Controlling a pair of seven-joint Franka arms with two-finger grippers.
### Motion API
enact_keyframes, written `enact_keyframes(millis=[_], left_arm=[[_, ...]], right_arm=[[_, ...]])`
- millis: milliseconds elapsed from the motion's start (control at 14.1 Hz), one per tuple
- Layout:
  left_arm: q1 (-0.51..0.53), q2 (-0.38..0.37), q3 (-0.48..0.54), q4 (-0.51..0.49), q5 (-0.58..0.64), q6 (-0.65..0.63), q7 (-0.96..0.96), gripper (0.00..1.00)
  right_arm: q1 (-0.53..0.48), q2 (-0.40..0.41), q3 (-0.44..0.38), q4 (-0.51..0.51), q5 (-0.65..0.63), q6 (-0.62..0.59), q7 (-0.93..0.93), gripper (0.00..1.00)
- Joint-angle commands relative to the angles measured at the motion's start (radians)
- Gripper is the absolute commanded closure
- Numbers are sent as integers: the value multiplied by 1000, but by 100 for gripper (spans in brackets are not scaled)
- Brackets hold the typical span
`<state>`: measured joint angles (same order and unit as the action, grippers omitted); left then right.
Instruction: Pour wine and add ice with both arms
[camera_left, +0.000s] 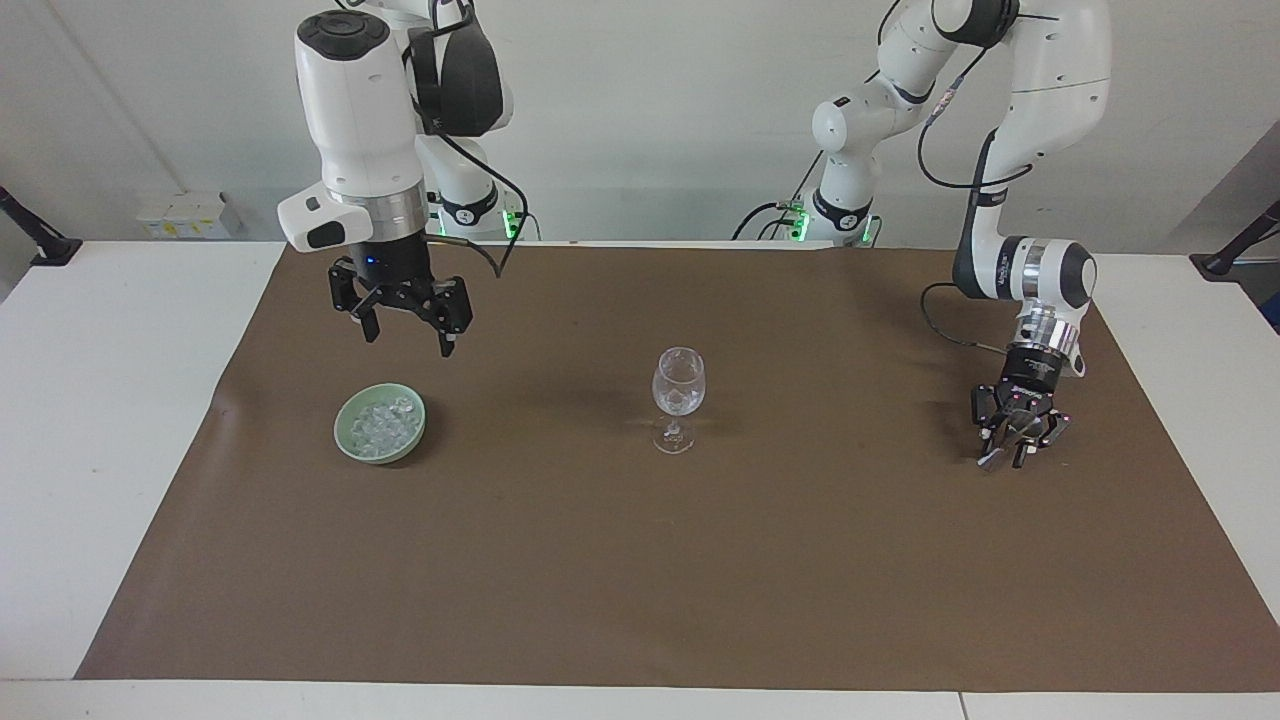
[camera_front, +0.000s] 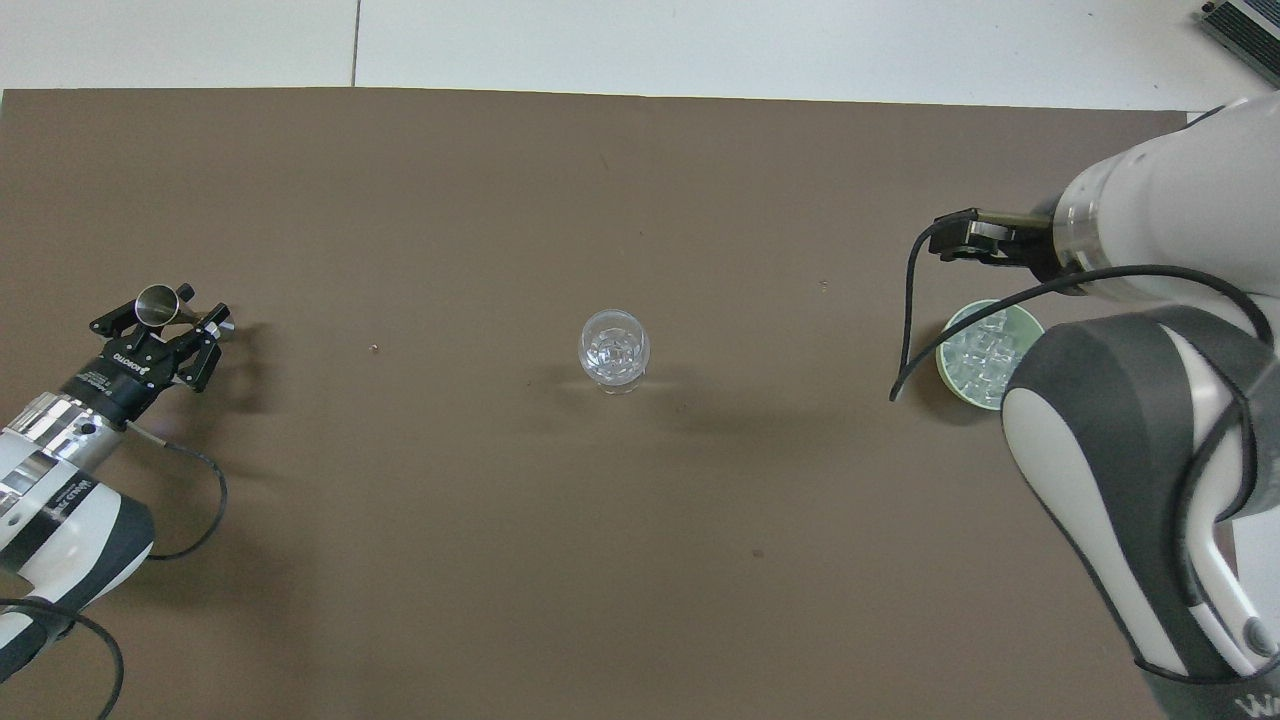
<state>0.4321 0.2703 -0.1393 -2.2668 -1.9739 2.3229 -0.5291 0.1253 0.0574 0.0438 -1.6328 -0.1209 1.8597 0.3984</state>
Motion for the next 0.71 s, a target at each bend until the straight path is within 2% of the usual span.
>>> enact_keyframes(millis=[0, 425, 638], left_arm=[[-13, 13, 6, 19, -13, 18, 8, 43], [-4, 10, 6, 18, -10, 7, 6, 25], [2, 9, 6, 16, -8, 0, 6, 20]], right_arm=[[-4, -19, -18, 19, 32, -56, -53, 0], [-16, -36, -30, 85, 38, -189, -85, 0], [-48, -37, -45, 126, 95, -270, -108, 0]])
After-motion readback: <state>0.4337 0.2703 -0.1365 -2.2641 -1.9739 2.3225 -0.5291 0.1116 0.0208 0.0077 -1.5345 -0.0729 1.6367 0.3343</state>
